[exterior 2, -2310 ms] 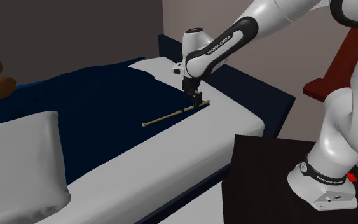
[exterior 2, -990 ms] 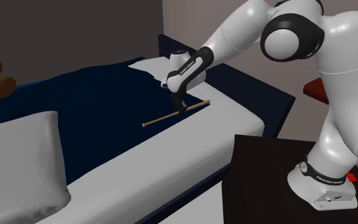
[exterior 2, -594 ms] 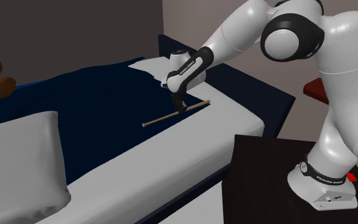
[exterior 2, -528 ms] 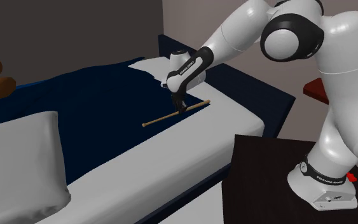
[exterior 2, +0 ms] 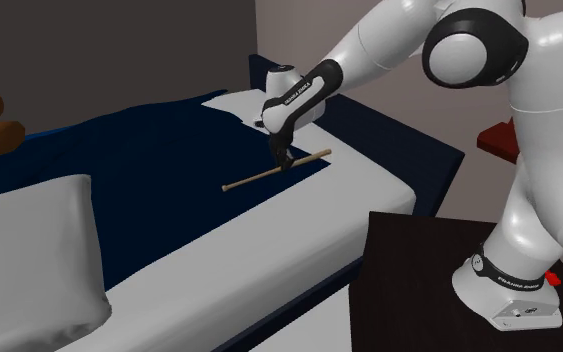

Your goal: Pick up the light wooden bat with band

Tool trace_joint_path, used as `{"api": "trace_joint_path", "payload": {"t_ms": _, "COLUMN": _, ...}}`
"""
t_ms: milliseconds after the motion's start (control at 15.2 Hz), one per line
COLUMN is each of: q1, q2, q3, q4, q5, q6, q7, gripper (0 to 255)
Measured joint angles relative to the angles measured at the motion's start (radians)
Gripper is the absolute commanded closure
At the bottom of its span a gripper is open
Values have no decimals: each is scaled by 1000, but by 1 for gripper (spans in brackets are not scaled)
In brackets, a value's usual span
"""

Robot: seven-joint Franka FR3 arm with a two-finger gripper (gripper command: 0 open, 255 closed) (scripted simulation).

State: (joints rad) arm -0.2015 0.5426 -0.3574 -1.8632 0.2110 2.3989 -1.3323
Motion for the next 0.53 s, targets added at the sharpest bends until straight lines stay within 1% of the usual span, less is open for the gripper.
{"api": "trace_joint_path", "payload": {"t_ms": 528, "q1": 15, "q2": -66, "q3": -21, "q4": 12, "q5": -30, "q6": -75, "q7": 16, "gripper": 255}}
